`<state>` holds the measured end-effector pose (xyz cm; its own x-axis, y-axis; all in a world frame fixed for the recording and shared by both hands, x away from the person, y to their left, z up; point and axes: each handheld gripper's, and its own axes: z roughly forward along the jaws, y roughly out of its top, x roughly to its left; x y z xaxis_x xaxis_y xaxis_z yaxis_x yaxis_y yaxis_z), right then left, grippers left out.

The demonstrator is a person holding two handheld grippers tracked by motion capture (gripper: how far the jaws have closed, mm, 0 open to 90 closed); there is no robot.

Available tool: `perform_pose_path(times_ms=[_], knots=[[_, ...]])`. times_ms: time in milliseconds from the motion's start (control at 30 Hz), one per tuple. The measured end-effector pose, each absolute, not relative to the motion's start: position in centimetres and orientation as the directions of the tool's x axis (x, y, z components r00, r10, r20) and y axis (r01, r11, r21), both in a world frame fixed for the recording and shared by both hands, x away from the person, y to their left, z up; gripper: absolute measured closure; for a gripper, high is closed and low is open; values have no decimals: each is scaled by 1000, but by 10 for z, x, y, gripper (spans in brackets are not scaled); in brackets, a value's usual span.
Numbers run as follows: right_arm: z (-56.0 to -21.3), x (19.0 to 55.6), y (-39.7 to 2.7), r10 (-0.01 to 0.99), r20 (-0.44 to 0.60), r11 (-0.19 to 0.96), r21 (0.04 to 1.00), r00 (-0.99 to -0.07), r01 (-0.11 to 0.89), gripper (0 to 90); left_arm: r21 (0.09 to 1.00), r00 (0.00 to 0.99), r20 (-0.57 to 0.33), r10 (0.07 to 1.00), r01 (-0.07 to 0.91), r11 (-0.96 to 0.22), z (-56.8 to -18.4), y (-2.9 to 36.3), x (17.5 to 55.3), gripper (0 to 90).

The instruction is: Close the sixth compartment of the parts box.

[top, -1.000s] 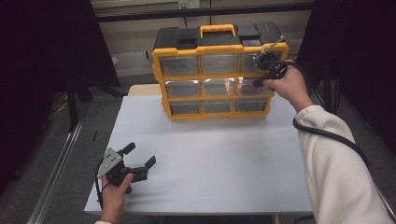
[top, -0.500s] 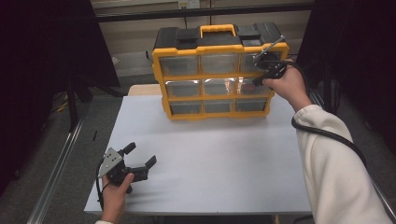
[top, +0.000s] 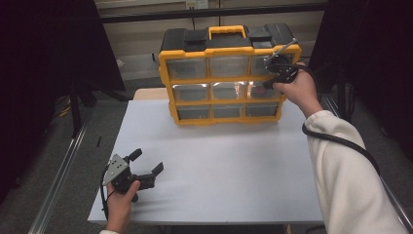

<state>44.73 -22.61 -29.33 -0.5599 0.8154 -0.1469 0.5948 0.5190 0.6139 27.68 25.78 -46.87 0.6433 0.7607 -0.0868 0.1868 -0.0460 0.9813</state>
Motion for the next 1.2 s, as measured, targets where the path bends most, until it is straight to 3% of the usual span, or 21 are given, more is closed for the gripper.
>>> perform_pose_path(times_ms=[600,1200], knots=[[-296,444,-231,815,-127,500,647,-566,575,897,981,639,-93,764,188,-39,-469,256,277,13],[-295,413,-229,805,-1,428,692,-593,581,628,981,641,-87,762,187,-45,-468,256,278,12]])
